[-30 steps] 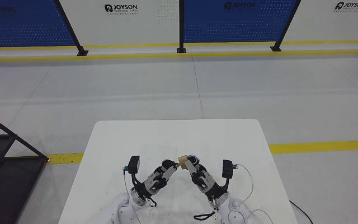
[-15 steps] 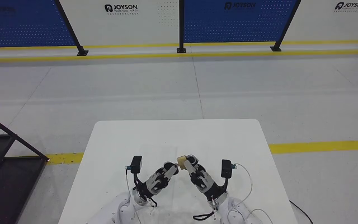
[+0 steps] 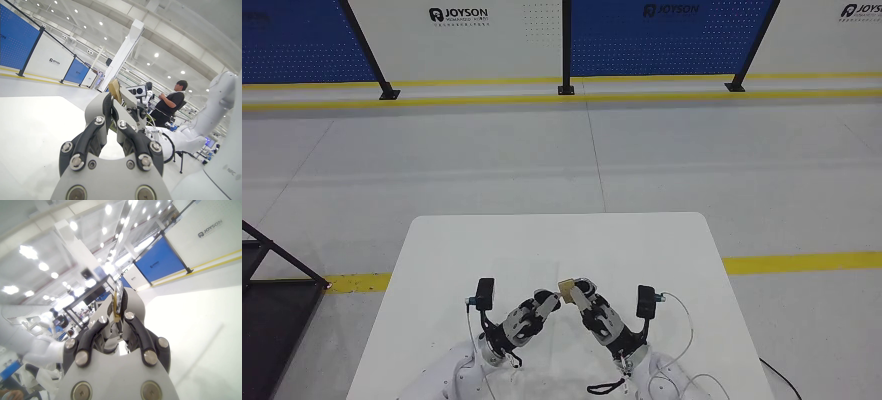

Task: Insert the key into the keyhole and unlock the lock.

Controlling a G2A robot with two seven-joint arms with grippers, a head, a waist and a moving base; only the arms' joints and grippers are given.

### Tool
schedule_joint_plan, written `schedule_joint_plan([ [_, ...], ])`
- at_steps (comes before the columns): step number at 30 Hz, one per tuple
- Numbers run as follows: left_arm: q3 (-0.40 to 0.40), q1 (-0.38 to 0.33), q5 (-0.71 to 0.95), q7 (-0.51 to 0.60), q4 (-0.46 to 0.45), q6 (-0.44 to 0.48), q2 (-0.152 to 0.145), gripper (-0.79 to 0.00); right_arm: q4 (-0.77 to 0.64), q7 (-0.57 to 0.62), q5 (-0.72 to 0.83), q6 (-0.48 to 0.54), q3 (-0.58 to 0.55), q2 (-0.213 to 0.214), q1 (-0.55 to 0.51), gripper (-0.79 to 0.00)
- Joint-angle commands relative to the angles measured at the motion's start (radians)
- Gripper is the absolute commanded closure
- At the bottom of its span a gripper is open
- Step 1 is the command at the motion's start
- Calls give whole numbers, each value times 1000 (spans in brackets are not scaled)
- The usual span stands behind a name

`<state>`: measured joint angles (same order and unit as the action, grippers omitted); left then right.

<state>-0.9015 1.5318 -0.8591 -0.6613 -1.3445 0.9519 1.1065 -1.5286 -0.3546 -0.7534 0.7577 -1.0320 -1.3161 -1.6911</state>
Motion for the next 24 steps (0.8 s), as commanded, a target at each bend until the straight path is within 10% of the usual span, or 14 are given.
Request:
schedule_joint_plan([
  [1,-2,2,-22,-13,1,-15,3,0,-1,3,-1,-4,0,1,-1,0],
  [24,-10,31,-385,-286,-2,-347,31,0,-19,28,1,-50,7,5,-7,0],
])
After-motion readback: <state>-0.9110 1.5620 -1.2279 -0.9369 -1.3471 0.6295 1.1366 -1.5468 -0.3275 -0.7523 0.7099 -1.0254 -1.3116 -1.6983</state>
